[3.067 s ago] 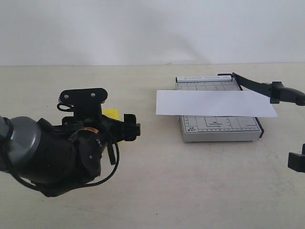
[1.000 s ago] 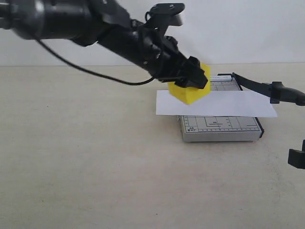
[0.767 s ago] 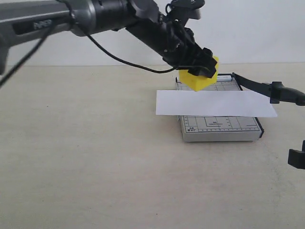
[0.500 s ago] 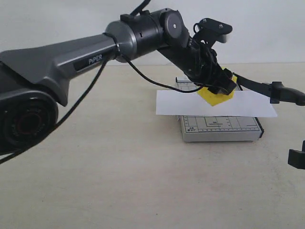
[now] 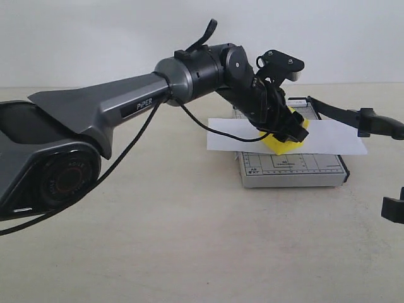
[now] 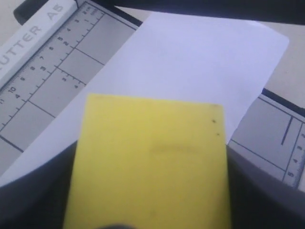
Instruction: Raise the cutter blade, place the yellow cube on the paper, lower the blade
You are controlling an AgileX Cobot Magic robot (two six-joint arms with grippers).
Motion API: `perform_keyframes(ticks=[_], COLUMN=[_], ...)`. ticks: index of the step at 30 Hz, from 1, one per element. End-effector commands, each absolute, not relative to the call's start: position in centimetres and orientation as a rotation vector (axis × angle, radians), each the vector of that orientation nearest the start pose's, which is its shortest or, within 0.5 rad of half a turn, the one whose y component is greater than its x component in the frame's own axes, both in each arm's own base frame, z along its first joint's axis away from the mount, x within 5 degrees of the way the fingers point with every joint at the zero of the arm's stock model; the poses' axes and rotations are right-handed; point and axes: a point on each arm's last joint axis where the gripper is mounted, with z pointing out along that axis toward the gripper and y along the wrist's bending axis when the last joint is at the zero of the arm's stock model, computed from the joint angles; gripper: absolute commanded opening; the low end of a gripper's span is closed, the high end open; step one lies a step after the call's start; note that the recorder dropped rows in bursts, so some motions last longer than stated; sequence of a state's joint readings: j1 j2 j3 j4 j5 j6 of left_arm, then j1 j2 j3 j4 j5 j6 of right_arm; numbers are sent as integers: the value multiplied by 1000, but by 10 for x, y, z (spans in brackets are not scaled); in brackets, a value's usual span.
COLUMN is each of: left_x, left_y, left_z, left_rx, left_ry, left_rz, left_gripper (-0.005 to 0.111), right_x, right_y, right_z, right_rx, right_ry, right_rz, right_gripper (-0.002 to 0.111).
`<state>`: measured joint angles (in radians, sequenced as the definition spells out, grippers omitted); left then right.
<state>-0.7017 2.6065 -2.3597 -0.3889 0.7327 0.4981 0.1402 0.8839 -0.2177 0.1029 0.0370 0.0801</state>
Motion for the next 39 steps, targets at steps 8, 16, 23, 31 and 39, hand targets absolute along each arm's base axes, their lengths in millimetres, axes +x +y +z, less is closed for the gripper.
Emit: perform_keyframes(ticks=[8, 16, 23, 31, 39], left_x=[420, 403, 383, 376, 378], left_y=[-391, -380, -364, -345, -308], left_z=[150, 246, 283, 328, 344], left_rx=[1121, 1089, 1059, 1053, 1074], left_ry=[2171, 2100, 2246, 2178, 2284], left_rz=[-577, -630, -658, -600, -530], left_gripper=[85, 85, 34, 5, 4], right_x=[146, 146, 146, 146, 146], right_y=[21, 21, 21, 21, 21], right_z=[196, 196, 196, 196, 196], right_rx=[41, 41, 41, 41, 41], right_ry=[2187, 2187, 2187, 2187, 2187], right_rz=[185, 185, 185, 185, 185], right_gripper=[0, 0, 0, 0, 0])
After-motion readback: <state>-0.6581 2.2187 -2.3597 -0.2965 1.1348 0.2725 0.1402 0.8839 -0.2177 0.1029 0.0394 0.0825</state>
